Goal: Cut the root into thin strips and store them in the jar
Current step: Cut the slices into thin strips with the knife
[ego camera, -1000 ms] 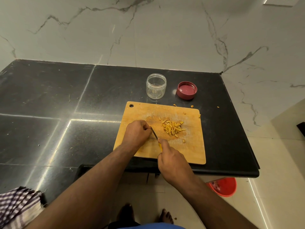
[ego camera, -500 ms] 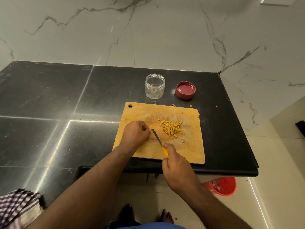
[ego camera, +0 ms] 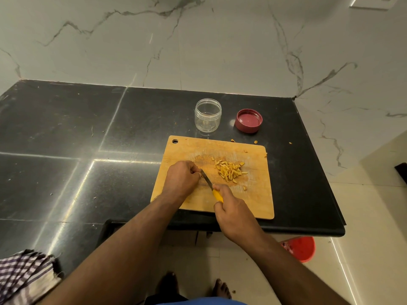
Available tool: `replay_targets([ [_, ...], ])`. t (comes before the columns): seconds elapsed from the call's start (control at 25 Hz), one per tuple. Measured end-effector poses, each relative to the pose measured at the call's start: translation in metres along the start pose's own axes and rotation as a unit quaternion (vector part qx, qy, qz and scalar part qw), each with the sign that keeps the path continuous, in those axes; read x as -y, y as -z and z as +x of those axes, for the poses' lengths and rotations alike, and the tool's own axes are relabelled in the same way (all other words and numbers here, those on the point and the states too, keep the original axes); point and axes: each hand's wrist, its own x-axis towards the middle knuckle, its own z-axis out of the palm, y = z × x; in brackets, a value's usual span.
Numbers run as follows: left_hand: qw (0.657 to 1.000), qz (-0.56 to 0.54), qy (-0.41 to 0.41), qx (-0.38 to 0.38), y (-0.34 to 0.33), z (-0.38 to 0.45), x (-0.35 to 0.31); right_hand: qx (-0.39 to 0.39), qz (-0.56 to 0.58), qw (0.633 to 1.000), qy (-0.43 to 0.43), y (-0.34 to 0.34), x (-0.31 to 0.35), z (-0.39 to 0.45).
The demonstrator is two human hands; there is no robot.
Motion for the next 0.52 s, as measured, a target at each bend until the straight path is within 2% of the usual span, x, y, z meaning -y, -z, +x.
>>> replay_targets([
  [0.24,1.0,-0.002,-0.003,0.002,0.001,-0.001,0.0,0.001,0.02,1.0,-0.022,0.003,-0.01,-0.022],
  [0.52,1.0,0.003,-0.006,0.001,0.0,-0.001,0.001,-0.028,0.005,1.0,0.006,-0.001,-0.001,-0.011],
])
